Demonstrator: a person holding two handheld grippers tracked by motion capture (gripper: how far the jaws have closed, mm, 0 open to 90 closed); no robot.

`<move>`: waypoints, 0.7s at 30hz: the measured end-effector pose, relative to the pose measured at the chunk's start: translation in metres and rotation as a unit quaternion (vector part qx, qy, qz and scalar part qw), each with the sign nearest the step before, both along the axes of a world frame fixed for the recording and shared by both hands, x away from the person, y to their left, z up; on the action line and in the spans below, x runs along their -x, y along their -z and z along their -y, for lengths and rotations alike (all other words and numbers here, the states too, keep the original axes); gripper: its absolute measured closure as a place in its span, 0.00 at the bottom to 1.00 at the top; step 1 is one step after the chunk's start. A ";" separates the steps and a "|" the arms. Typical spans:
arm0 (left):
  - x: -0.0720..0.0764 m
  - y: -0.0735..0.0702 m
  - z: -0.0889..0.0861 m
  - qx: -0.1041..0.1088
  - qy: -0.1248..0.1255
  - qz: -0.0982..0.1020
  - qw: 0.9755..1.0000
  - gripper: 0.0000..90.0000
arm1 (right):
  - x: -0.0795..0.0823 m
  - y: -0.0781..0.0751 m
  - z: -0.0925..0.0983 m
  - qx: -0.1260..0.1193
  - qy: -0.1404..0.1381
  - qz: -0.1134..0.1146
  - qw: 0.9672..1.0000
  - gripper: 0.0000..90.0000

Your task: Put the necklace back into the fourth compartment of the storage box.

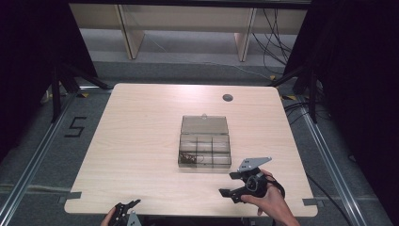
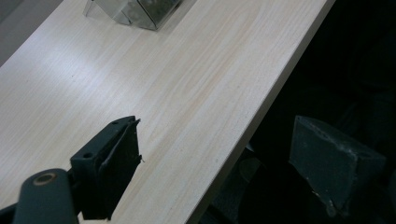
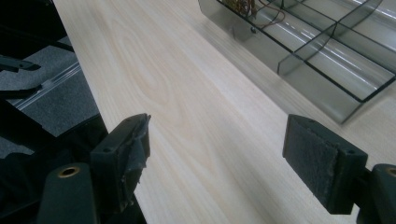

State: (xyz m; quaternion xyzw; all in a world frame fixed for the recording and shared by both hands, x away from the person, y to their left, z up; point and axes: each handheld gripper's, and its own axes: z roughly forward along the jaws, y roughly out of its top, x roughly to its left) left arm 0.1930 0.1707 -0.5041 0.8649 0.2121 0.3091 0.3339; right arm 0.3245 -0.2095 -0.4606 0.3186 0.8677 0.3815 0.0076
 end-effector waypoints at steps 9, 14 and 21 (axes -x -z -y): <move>0.000 0.001 0.001 0.003 -0.004 -0.003 1.000 0.17 | 0.004 0.005 0.006 -0.001 -0.003 0.000 1.000 0.24; 0.000 -0.001 -0.001 -0.005 0.002 -0.008 1.000 0.17 | 0.007 0.010 0.010 -0.006 -0.006 0.007 1.000 0.22; 0.001 0.001 0.000 0.003 -0.004 -0.005 1.000 0.17 | 0.011 0.012 0.014 -0.005 0.001 0.010 1.000 0.21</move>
